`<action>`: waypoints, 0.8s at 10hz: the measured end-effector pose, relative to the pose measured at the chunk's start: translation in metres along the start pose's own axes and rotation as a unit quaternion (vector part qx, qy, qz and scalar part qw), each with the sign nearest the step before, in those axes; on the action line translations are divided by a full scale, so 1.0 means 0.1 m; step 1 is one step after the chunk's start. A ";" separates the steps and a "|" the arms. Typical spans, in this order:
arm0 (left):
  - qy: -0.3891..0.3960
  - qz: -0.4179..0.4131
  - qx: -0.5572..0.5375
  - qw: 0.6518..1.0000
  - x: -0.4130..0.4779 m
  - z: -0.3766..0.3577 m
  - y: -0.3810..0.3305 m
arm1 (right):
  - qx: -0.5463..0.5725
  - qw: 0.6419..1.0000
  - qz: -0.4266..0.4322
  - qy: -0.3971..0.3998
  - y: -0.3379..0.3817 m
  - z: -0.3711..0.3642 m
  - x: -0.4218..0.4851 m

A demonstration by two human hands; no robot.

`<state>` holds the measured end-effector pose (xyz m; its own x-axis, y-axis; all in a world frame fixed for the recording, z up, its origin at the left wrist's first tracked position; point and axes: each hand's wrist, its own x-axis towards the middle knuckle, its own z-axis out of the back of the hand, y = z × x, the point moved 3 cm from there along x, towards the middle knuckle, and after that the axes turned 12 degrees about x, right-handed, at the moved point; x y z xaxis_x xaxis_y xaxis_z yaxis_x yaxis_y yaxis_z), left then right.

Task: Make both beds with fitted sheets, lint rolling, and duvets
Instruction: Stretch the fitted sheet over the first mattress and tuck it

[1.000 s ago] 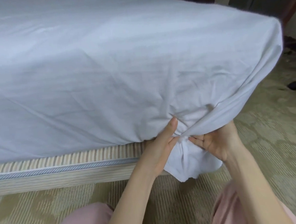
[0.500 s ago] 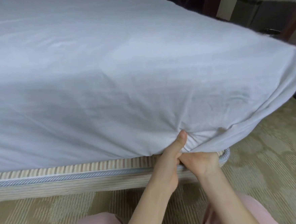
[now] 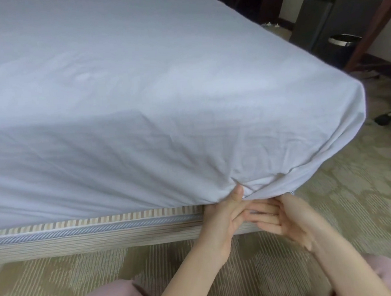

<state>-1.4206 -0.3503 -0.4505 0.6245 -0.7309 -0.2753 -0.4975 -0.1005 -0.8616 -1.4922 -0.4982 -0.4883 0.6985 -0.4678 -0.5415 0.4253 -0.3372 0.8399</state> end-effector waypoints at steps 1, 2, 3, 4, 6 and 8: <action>-0.041 0.077 0.181 0.979 -0.21 0.03 0.10 | -0.024 0.999 -0.025 0.028 0.15 -0.11 -0.34; -0.055 0.014 0.312 0.948 -0.33 0.12 -0.11 | -0.072 0.994 0.001 0.084 0.30 -0.25 -0.68; -0.136 -0.098 0.342 0.925 -0.39 0.35 -0.50 | -0.070 0.987 0.076 0.122 0.39 -0.41 -0.93; -0.146 0.008 0.297 0.944 -0.42 0.55 -0.50 | -0.054 0.982 0.138 0.119 0.48 -0.55 -1.02; -0.047 0.049 0.502 0.862 -0.81 0.51 -0.57 | -0.125 0.938 0.231 0.225 1.06 -0.82 -1.36; -0.142 -0.324 0.554 0.753 -0.89 0.10 -2.34 | -0.163 0.878 0.413 0.179 2.44 -1.19 -1.38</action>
<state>-1.3538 -0.2554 -0.2286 0.7023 -0.5807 0.4119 0.6774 0.3671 -0.6375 -1.4160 -0.4188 -0.2043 0.9576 -0.1356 0.2540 -0.2098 0.2758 0.9380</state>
